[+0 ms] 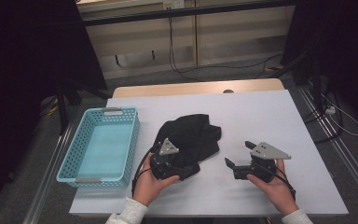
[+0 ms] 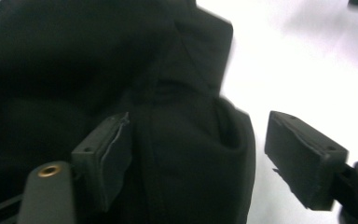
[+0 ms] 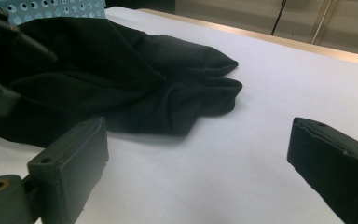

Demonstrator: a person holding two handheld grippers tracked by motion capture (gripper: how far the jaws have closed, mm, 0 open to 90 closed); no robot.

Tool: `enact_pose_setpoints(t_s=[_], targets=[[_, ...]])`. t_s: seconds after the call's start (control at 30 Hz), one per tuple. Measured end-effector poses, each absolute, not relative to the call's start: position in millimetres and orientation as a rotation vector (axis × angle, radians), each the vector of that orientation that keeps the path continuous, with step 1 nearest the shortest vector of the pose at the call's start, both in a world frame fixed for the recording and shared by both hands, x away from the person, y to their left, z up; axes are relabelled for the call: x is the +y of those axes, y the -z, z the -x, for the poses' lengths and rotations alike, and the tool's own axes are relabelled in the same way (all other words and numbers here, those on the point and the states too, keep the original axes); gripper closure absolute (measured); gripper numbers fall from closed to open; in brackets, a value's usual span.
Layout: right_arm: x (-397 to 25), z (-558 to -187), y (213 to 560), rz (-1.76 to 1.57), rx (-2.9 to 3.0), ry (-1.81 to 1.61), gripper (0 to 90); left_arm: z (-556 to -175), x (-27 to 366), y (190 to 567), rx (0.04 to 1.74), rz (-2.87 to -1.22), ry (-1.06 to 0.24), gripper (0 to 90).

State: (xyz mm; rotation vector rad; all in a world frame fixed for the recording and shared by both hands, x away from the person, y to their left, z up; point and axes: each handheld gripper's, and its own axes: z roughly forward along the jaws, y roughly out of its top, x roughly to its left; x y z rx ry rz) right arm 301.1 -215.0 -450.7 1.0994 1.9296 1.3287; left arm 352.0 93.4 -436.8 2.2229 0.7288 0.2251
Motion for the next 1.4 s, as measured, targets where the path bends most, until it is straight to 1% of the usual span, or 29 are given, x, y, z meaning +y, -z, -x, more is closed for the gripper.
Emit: enact_pose_setpoints(t_s=[0.03,0.17,0.27,0.3,0.33,0.4,0.47,0.5,0.53,0.57,0.6,0.63,0.67,0.7,0.73,0.9,1.0,1.03,1.3,1.4], targets=[[-215.3,-302.5,449.7,-1.099,1.929,-1.329,4.7,-351.7,93.9,443.4,0.726,-2.258,-0.228,26.7],[-216.3,-305.9,445.5,-1.103,1.919,-1.327,5.1,-352.2,95.1,449.1,0.752,-2.268,-0.203,33.7],[-216.7,-305.0,447.1,-1.113,1.927,-1.312,5.6,-351.9,95.8,450.5,0.746,-2.281,-0.200,43.6],[-216.7,-305.0,447.1,-1.113,1.927,-1.312,5.6,-352.3,96.9,450.3,0.748,-2.286,-0.191,43.6],[-216.6,-304.9,448.4,-1.107,1.934,-1.310,6.4,-352.2,98.1,450.1,0.755,-2.286,-0.201,52.7],[-214.9,-305.0,448.6,-1.108,1.942,-1.307,7.0,-349.8,100.4,448.7,0.777,-2.297,-0.219,60.1],[-213.6,-305.4,448.6,-1.101,1.947,-1.309,7.6,-349.0,100.8,448.3,0.795,-2.293,-0.210,69.1],[-210.7,-306.2,448.6,-1.089,1.962,-1.308,12.0,-349.2,101.9,447.3,0.807,-2.293,-0.199,74.6],[-210.7,-306.2,448.6,-1.089,1.962,-1.308,12.0,-349.5,103.4,445.8,0.821,-2.286,-0.190,74.6],[-208.7,-308.0,449.1,-1.082,1.987,-1.316,17.5,-351.9,109.4,440.8,0.854,-2.247,-0.191,83.1],[-208.7,-308.0,449.1,-1.082,1.987,-1.316,17.5,-351.9,109.4,440.8,0.854,-2.247,-0.191,84.7],[-206.8,-310.5,450.6,-1.079,2.009,-1.306,18.8,-354.9,119.6,431.3,0.898,-2.177,-0.228,85.5],[-205.7,-311.9,451.2,-1.079,2.018,-1.301,19.6,-354.9,119.6,431.3,0.898,-2.177,-0.228,85.7],[-204.8,-313.8,451.6,-1.078,2.025,-1.297,19.5,-357.4,130.6,420.9,0.931,-2.087,-0.264,85.7],[-203.6,-316.1,451.6,-1.077,2.034,-1.296,20.4,-358.5,135.3,416.9,0.947,-2.053,-0.264,85.8],[-190.9,-331.2,454.5,-1.050,2.108,-1.269,22.9,-363.5,148.0,409.6,0.987,-1.982,-0.280,85.7],[-185.2,-338.1,459.8,-1.058,2.163,-1.250,25.4,-365.6,150.4,409.2,0.999,-1.969,-0.285,85.7],[-181.5,-344.4,465.0,-1.068,2.201,-1.224,29.5,-367.8,153.5,408.6,1.012,-1.954,-0.289,85.7],[-165.8,-356.1,462.5,-1.019,2.268,-1.237,33.0,-370.5,152.5,408.8,1.019,-1.943,-0.287,85.6],[-157.7,-357.0,462.1,-0.981,2.255,-1.220,31.9,-369.7,153.2,407.3,1.020,-1.946,-0.303,85.6]])
